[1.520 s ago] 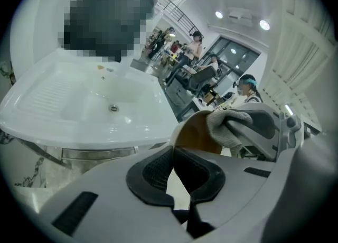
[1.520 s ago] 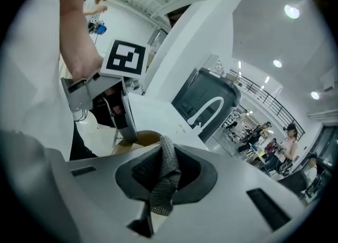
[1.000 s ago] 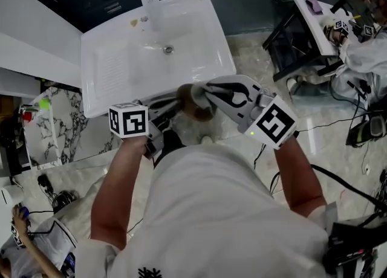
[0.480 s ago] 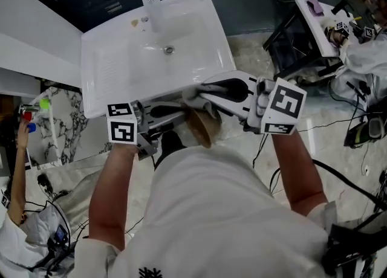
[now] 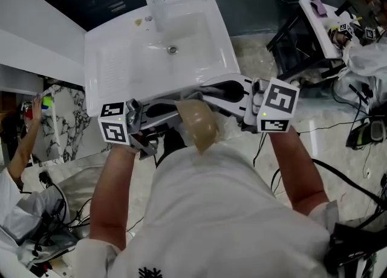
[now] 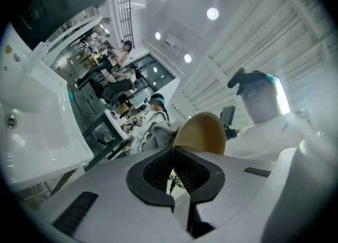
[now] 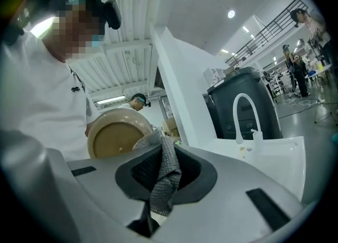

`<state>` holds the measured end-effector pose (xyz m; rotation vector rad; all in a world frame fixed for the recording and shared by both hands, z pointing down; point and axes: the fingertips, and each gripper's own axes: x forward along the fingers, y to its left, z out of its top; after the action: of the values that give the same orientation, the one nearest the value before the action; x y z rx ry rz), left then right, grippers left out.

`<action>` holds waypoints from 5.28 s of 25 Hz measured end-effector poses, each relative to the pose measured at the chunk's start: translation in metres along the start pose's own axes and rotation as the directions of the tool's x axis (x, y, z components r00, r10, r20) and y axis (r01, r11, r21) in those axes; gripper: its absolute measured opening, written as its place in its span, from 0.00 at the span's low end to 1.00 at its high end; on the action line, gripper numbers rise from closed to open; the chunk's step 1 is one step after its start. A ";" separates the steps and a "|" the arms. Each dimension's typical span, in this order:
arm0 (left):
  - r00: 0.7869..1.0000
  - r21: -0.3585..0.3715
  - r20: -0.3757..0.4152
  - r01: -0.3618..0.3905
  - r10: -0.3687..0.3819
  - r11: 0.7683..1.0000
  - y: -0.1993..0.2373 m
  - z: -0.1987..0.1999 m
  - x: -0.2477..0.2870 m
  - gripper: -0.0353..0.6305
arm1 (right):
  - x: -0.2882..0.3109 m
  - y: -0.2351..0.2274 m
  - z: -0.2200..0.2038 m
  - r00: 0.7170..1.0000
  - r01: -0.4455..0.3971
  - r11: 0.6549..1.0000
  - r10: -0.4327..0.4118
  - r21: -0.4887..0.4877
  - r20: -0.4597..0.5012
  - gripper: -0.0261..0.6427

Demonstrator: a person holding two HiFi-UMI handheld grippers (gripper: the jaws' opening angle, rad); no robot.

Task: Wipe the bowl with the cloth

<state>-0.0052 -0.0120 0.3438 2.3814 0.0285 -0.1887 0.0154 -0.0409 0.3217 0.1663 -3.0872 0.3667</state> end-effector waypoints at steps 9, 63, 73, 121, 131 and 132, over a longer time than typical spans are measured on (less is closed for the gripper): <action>0.992 -0.020 0.115 -0.048 0.050 0.999 0.002 0.024 -0.018 0.08 | 0.001 0.017 -0.015 0.999 -0.029 1.000 0.030 0.004 -0.044 0.09; 0.988 -0.060 0.137 0.081 -0.072 0.995 -0.014 0.009 -0.030 0.08 | 0.000 0.033 0.001 0.991 -0.117 0.988 0.109 0.104 0.079 0.09; 0.985 -0.070 0.165 0.070 -0.057 0.995 -0.009 0.009 -0.043 0.08 | -0.009 0.065 0.005 0.964 -0.249 0.964 0.237 0.097 0.117 0.09; 0.971 -0.127 0.238 0.055 -0.023 0.990 0.008 0.016 -0.039 0.08 | -0.005 0.083 -0.014 0.950 -0.310 0.947 0.311 0.082 0.010 0.09; 0.986 -0.153 0.169 0.029 -0.003 0.988 0.013 -0.002 -0.042 0.08 | -0.005 0.105 0.025 0.911 -0.408 0.913 0.406 0.002 0.074 0.09; 0.987 -0.154 0.162 0.030 -0.005 0.988 0.013 -0.004 -0.041 0.08 | -0.005 0.104 0.029 0.910 -0.407 0.913 0.406 -0.003 0.090 0.09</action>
<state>-0.0442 -0.0177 0.3611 2.2037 -0.0120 -0.3738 0.0084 0.0534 0.2687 -0.4843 -3.1904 0.4019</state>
